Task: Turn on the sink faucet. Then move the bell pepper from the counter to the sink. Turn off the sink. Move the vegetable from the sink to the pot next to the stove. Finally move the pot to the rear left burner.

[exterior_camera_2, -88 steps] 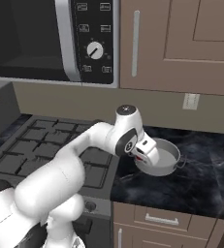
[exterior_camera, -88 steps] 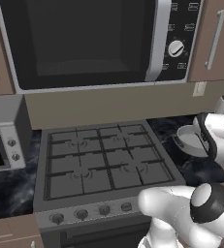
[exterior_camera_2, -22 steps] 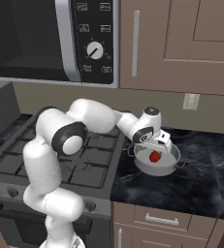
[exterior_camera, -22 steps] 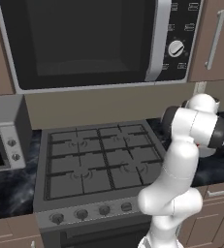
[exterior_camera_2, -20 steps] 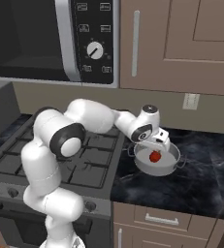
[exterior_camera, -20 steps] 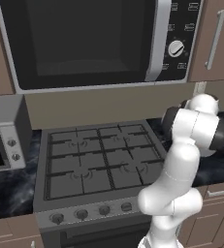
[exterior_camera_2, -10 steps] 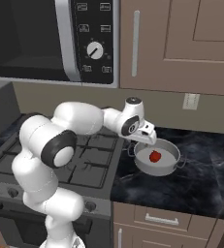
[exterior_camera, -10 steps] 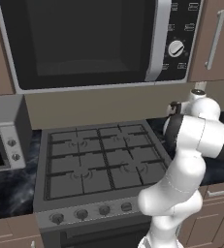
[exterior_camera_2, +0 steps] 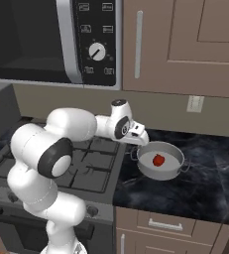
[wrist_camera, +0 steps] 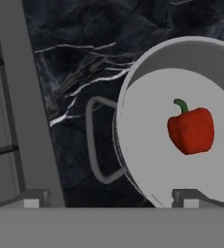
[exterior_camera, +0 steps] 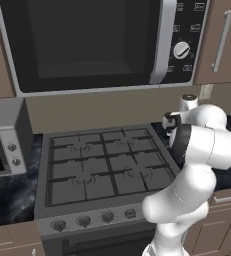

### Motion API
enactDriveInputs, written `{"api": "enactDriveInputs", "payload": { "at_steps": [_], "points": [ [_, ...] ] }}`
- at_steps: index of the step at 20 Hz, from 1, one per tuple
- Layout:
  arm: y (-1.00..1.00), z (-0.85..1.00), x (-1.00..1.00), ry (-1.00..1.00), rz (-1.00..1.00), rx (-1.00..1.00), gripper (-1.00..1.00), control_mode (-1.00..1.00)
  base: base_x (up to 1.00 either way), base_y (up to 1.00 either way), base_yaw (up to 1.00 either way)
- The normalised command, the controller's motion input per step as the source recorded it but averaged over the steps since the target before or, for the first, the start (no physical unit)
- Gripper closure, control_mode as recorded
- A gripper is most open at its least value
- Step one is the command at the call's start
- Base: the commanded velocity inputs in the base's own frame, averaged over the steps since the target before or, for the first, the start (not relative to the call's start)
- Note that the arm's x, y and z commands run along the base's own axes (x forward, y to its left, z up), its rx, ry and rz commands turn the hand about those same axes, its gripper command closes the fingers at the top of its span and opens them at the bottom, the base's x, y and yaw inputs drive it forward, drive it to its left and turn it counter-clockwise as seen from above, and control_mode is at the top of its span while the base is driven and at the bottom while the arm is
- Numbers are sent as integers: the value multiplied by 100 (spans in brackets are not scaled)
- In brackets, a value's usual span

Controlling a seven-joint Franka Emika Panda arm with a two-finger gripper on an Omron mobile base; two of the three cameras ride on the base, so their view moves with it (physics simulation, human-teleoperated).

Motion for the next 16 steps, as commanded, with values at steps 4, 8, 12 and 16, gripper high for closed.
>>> {"api": "enactDriveInputs", "payload": {
  "at_steps": [4,8,12,16],
  "points": [
    [0,-2,10,0,0,-9,-100,-100,0,0,0],
    [0,-12,18,0,0,-9,-100,-100,0,0,0],
    [0,-17,20,0,0,-7,-100,-100,0,0,0],
    [-7,-13,16,0,0,-3,-100,-100,0,0,0]
  ]
}}
